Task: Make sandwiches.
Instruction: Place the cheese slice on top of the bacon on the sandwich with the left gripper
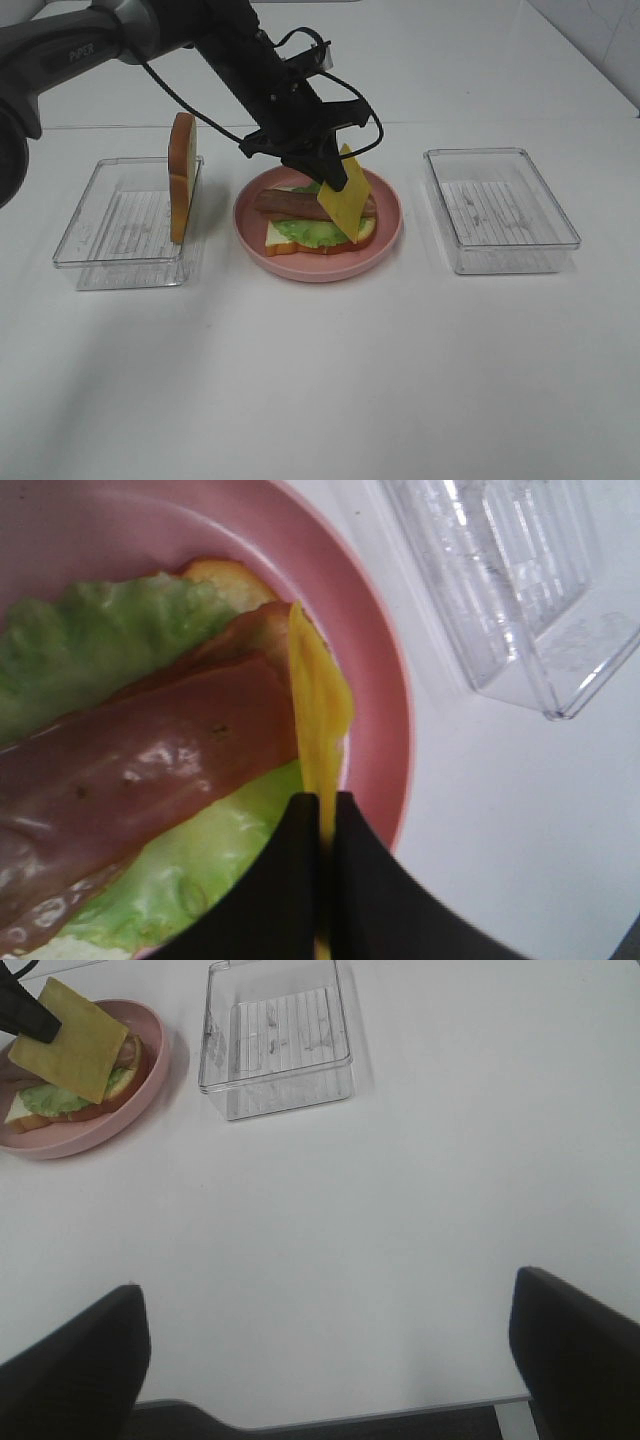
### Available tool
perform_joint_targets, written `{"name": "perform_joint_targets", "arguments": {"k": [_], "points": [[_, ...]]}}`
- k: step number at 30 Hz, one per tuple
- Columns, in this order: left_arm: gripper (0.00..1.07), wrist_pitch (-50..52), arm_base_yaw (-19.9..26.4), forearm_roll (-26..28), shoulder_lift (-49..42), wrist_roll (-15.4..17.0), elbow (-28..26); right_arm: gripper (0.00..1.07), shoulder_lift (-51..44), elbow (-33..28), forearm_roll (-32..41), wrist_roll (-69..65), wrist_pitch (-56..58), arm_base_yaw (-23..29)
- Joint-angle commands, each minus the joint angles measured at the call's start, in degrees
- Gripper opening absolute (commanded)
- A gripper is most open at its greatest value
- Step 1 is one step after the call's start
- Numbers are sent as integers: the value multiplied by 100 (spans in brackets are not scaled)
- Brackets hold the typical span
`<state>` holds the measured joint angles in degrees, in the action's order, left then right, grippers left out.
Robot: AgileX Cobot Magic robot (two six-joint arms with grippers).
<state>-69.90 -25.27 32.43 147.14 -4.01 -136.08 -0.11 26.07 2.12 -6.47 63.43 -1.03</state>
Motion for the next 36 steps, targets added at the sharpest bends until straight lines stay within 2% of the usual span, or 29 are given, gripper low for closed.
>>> {"name": "perform_joint_targets", "arguments": {"k": [1,2,12,25,26,27,28,29,30,31,32,33,34,36], "points": [[0,-447,-29,-160,0,86,-17,93,-189,-17,0,46,-63,-29],[0,-447,-29,-350,0,201,-17,93,-189,-17,0,46,-63,-29],[0,-401,-29,-911,0,304,-17,93,-189,-17,0,46,-63,-29],[1,-275,-29,-957,0,361,-17,93,-189,-17,0,46,-63,-29],[4,-264,-29,-974,0,401,-17,93,-189,-17,0,46,-63,-29],[15,-189,-29,-1077,-6,493,-17,93,-189,-17,0,46,-63,-29],[15,-189,-29,-1077,-6,493,-17,93,-189,-17,0,46,-63,-29],[36,-138,-29,-1157,-17,493,-23,93,-189,-17,0,46,-63,-29],[36,-138,-29,-1157,-17,493,-23,93,-189,-17,0,46,-63,-29],[50,-132,-34,-1175,-34,493,-23,93,-189,-17,0,46,-63,-29],[75,-115,-40,-1186,-74,493,-29,93,-189,-17,0,46,-63,-29],[75,-115,-40,-1186,-74,493,-29,93,-189,-17,0,46,-63,-29],[100,-126,-63,-1197,-143,493,-34,93,-189,-17,0,46,-63,-29],[102,-143,-63,-1215,-183,493,-34,93,-189,-17,0,46,-63,-29]]}}
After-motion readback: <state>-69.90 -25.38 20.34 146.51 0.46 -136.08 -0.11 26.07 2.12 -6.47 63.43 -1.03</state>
